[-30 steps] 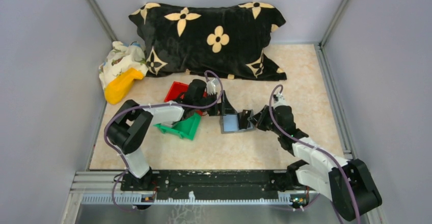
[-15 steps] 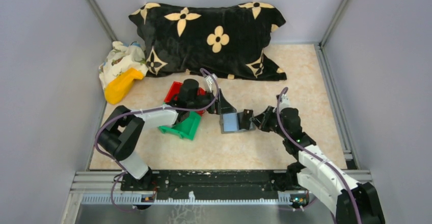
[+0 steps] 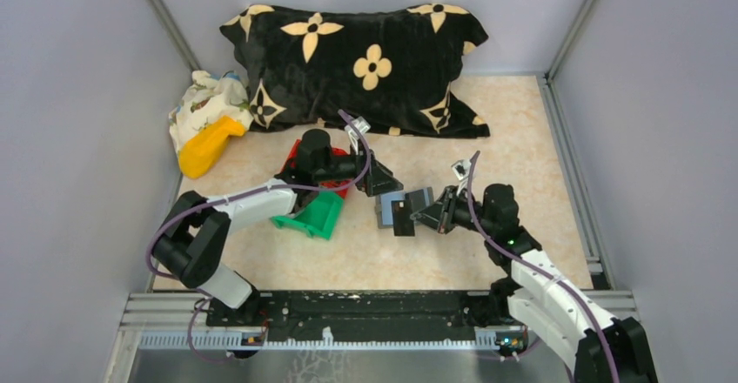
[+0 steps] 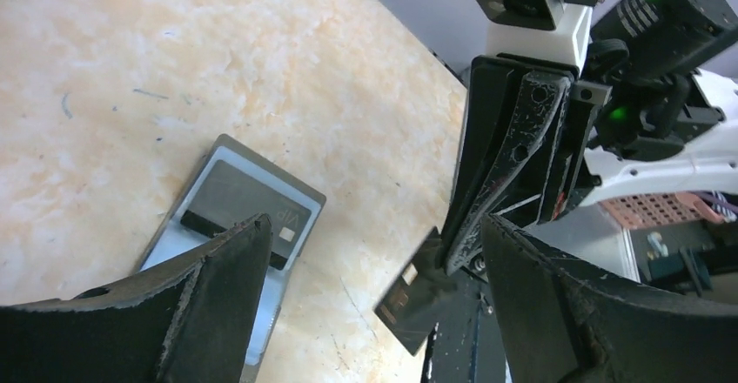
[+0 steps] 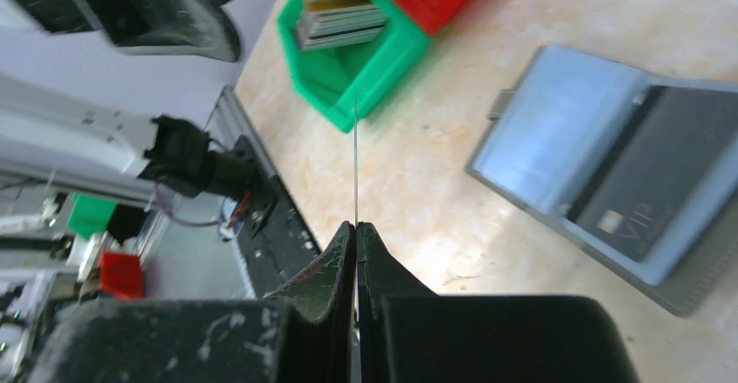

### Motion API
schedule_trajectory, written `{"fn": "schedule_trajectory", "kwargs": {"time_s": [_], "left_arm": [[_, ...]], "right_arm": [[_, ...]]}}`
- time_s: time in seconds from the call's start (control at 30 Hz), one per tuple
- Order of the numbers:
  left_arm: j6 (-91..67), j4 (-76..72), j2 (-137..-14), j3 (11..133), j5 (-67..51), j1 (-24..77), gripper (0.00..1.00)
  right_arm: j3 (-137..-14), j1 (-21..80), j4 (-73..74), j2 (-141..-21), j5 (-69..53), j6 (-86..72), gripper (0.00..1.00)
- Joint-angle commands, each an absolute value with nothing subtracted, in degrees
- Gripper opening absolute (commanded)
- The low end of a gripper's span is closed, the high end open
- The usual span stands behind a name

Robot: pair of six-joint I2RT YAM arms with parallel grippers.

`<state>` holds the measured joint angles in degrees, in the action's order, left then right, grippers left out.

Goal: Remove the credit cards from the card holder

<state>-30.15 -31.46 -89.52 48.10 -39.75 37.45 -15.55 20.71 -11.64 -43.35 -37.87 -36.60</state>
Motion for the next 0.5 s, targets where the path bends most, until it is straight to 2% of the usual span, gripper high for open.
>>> {"fn": "schedule_trajectory", "kwargs": {"time_s": [0.0,0.27,0.47], "left_arm": [[-28.13,-37.59,-88.59,47.94,-48.81,37.09,0.92],[-30.62,-45.54,-88.48,45.52,-58.45,37.35,0.77],[-27.79,-41.52,-89.09,46.16,-60.81,38.87,0.66]], "right_arm": [[-17.55,20.30,-19.68,-40.97,-49.08,-36.86,0.00],[-17.66,20.33,-20.68,-39.82,-51.05,-37.68,0.00],[-17.68,20.30,-21.88,-41.18,-50.69,-38.01,0.00]]}}
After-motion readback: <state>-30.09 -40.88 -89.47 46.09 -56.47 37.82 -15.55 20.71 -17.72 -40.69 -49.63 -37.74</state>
